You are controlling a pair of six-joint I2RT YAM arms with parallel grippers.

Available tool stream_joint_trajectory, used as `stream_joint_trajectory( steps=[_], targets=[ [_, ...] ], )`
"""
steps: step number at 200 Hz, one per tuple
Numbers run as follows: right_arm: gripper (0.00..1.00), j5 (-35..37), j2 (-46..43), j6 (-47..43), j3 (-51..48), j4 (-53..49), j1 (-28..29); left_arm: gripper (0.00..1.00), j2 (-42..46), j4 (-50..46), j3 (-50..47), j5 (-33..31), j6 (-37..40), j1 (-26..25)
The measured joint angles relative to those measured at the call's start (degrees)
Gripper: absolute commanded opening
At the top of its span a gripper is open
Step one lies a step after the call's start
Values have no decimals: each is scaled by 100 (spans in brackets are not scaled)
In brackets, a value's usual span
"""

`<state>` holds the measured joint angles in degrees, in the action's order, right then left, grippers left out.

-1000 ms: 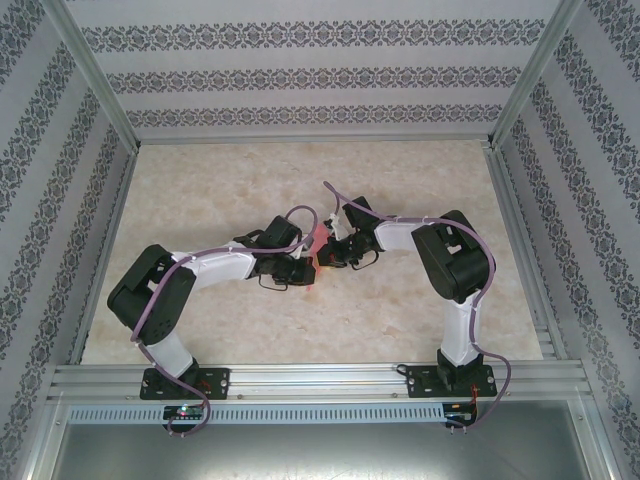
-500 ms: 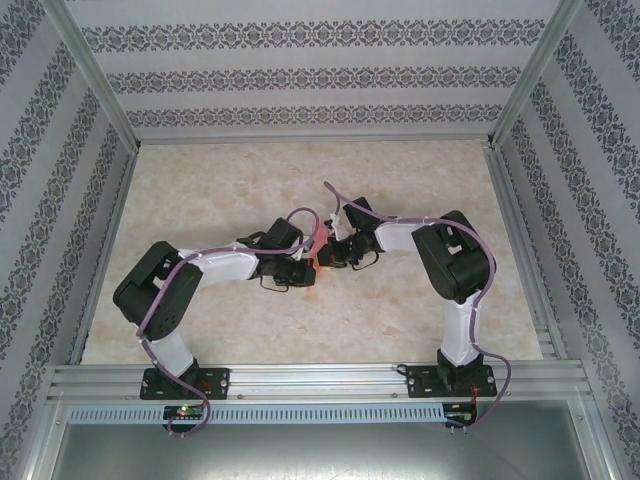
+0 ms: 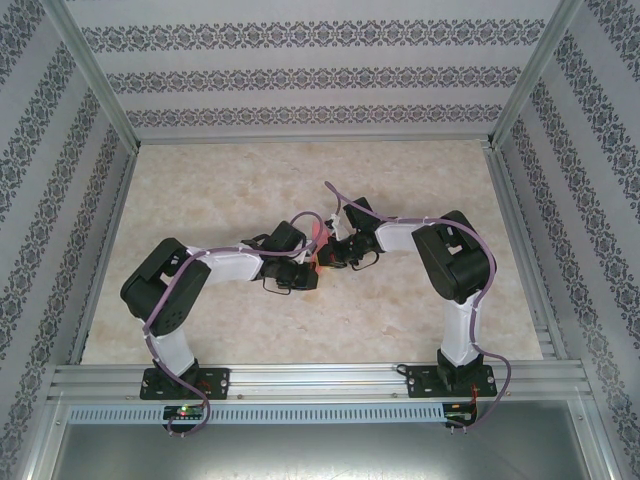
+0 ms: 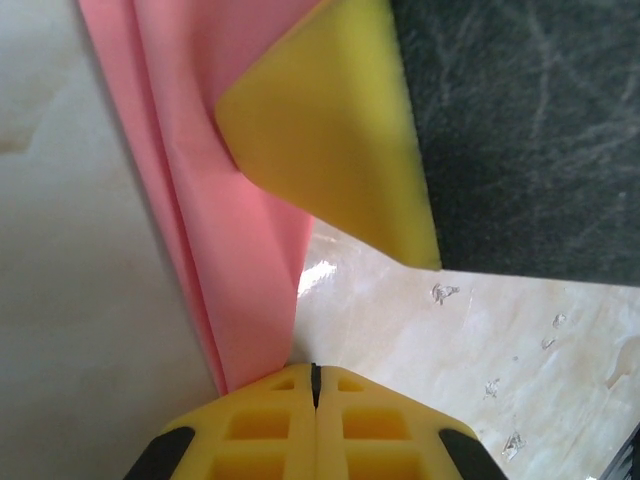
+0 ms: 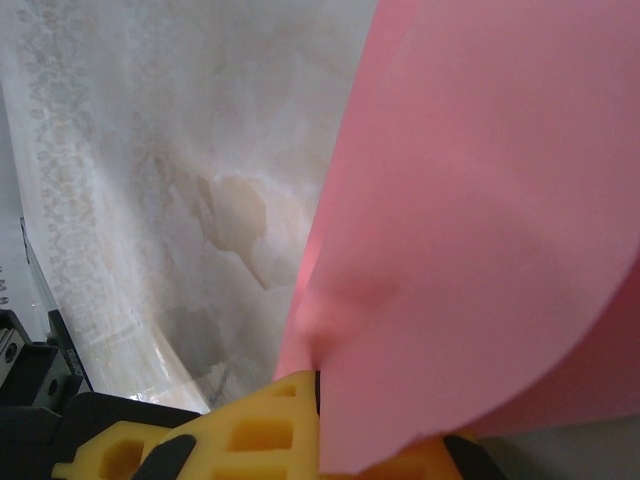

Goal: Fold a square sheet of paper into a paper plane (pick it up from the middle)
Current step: Fold the wing for the fifth time at the center of the table.

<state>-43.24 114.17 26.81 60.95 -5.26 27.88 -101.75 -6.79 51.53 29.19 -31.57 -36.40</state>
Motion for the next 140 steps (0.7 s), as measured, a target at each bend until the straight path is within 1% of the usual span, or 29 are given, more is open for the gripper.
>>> stream_joint_trajectory(
  steps=[65,140],
  targets=[
    [0,-11,-11,9,-28,44,-2,0,24,33,-50,-11,52,0],
    [0,-11,-11,4,-28,37,-39,0,385,326,-566,-50,129,-2]
  ],
)
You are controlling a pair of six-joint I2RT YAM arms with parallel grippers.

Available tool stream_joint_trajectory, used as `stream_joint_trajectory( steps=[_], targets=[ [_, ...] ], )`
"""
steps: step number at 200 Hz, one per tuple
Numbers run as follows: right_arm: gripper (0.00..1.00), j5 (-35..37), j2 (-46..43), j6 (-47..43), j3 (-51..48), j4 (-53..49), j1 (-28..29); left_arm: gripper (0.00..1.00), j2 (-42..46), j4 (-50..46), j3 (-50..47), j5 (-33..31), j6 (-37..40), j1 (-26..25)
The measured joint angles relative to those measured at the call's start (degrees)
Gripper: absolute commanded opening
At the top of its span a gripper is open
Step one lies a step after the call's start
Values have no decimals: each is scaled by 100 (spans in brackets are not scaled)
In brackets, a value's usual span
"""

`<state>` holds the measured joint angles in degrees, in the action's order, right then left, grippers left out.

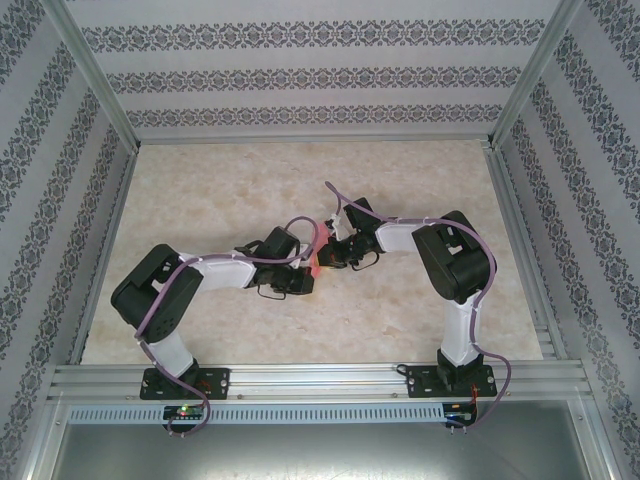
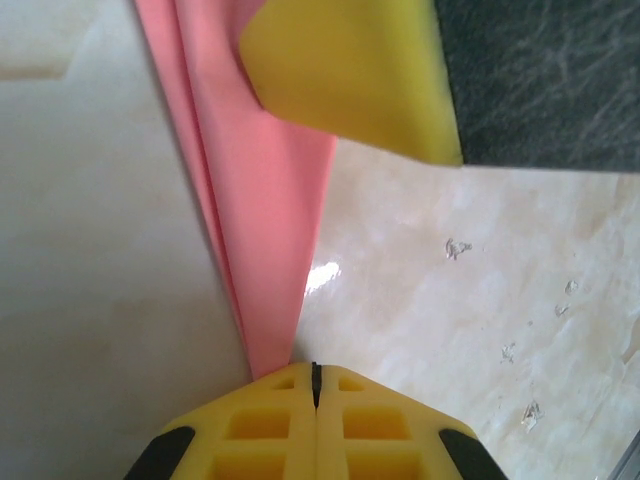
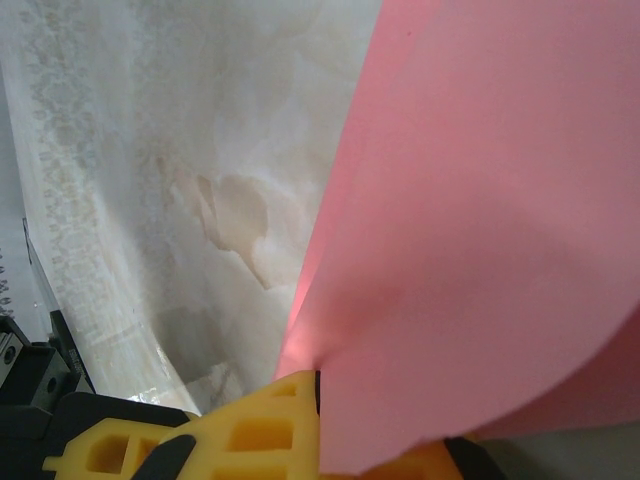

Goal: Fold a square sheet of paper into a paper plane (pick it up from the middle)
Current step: Fold the wing for the fifth time at the center of the table.

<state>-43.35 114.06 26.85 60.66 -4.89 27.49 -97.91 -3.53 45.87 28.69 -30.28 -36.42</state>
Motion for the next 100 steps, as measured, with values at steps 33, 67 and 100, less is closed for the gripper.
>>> stream_joint_trajectory(
  steps=[33,67,100],
  targets=[
    [0,0,0,2,0,0,0,0,44,-26,-44,129,2,4],
    [0,-2,0,2,0,2,0,0,402,-540,-42,160,24,0],
    [0,-2,0,9,0,2,2,0,765,-562,131,-11,-2,17]
  ],
)
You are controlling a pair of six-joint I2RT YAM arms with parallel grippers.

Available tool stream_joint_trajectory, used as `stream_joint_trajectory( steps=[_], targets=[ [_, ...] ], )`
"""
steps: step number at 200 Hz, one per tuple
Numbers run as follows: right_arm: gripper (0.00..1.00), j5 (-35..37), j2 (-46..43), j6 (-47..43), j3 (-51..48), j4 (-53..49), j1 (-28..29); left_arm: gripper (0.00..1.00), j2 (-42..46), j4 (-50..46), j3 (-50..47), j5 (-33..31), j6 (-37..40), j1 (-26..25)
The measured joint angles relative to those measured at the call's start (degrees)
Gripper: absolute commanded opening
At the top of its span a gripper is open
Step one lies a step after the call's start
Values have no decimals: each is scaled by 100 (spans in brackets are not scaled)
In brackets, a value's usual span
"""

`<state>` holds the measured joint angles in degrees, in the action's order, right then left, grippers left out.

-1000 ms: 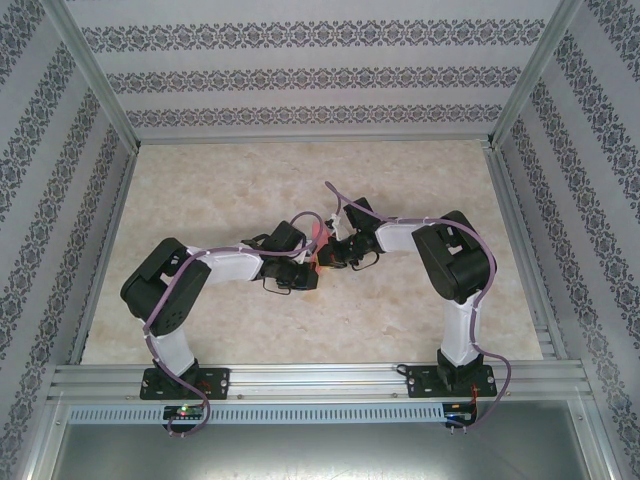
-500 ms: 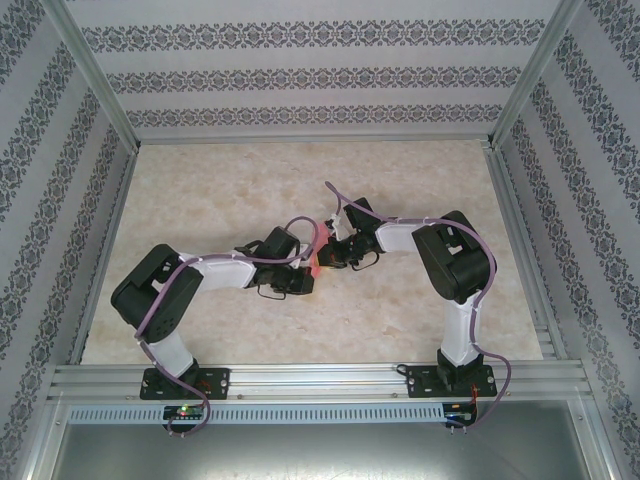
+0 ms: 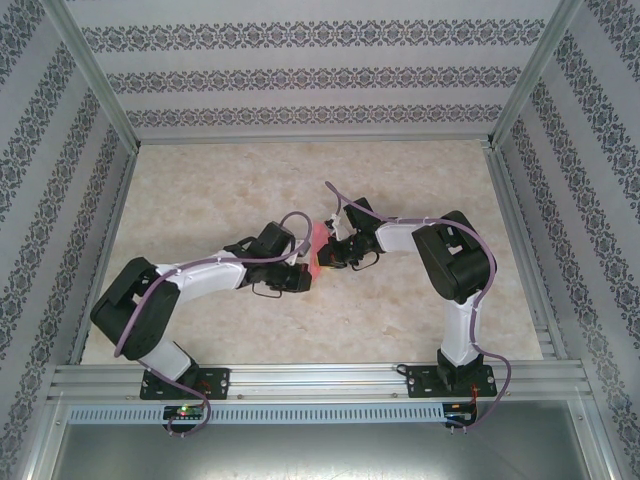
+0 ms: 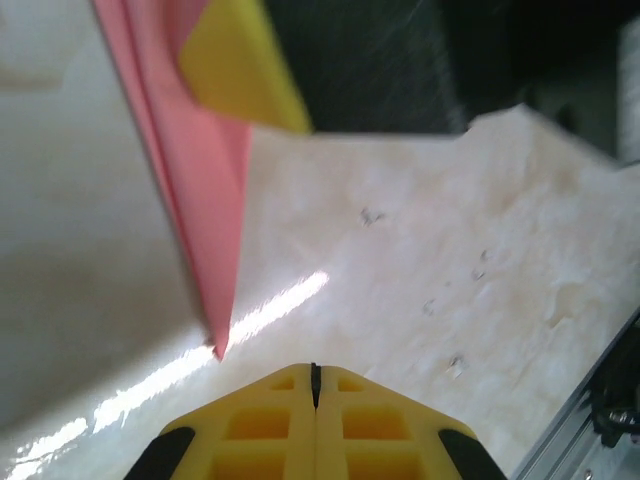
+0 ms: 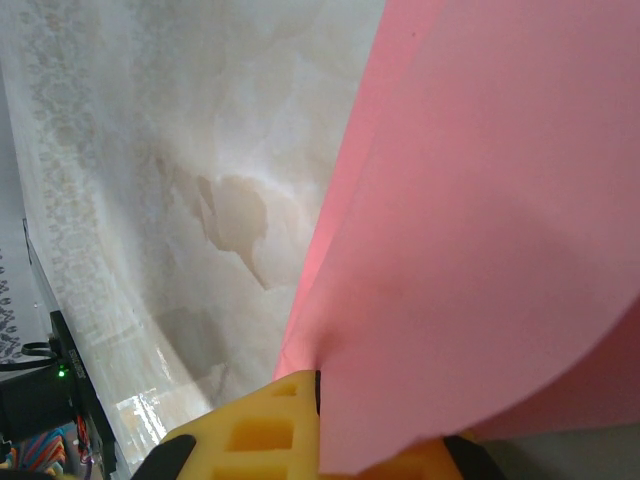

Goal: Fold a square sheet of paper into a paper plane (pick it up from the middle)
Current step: Fold the wing for the fifth time at the center of the table.

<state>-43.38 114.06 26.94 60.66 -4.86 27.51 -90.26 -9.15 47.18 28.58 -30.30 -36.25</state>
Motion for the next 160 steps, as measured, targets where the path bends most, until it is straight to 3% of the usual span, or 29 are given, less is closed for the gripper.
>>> stream_joint_trajectory(
  steps=[84,160],
  targets=[
    [0,-2,0,35,2,2,2,0,-726,297,33,-61,-44,-2],
    [2,87,-68,140,2,-107,2,0,-774,337,-4,-212,179,31]
  ],
)
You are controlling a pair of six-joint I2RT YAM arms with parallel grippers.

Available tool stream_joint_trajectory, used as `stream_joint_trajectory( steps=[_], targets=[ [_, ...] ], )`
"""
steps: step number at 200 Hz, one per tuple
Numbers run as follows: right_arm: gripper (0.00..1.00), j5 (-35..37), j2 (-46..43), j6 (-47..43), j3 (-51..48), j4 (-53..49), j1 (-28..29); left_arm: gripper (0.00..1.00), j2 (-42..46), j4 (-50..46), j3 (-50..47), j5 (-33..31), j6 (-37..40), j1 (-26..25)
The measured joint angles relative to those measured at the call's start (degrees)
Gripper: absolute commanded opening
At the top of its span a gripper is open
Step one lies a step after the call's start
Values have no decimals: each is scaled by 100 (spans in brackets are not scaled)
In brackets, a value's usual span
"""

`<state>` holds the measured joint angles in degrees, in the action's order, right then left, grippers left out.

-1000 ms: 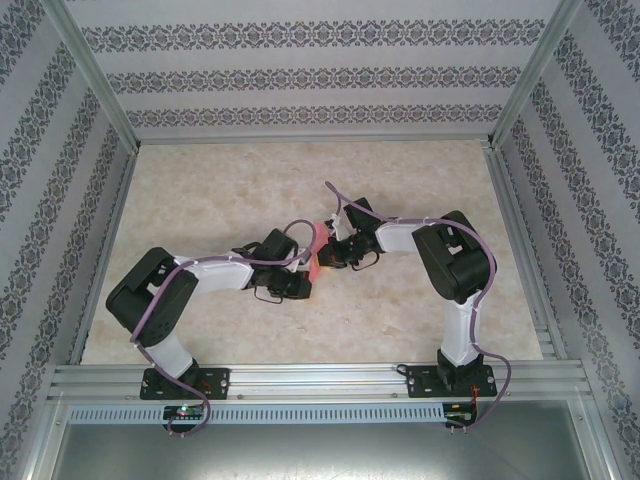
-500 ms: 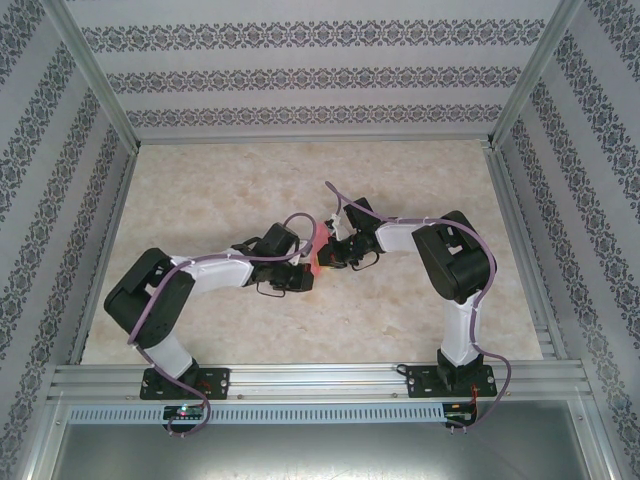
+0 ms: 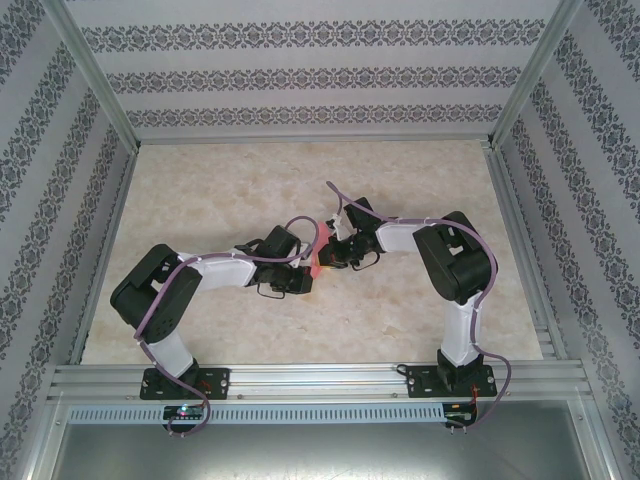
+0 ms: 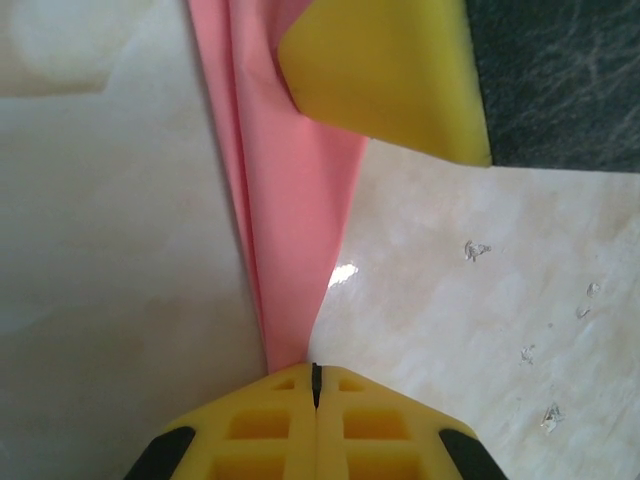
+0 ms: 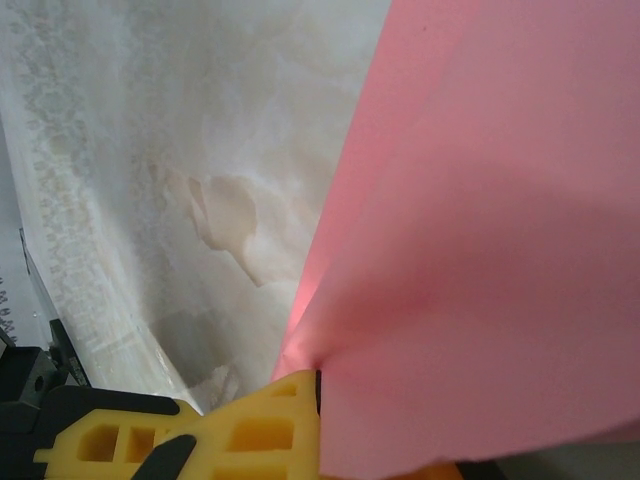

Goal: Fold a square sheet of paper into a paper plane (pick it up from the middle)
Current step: Fold the wing for the fifth time at the center of the table.

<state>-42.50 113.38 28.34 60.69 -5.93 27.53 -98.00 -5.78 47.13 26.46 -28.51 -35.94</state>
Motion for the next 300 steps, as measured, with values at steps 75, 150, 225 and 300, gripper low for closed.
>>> stream_joint_trajectory(
  steps=[75,150,225,300],
  targets=[
    [14,70,-83,2,44,-264,-87,0,2,26,-35,157,334,146],
    [13,105,-83,22,190,-367,-269,0,2,17,-39,203,570,162],
    [0,118,7,-70,531,-553,-304,0,140,-415,17,286,603,195],
    [0,264,83,-238,608,-782,-299,0,726,-437,122,319,400,240]
  ],
)
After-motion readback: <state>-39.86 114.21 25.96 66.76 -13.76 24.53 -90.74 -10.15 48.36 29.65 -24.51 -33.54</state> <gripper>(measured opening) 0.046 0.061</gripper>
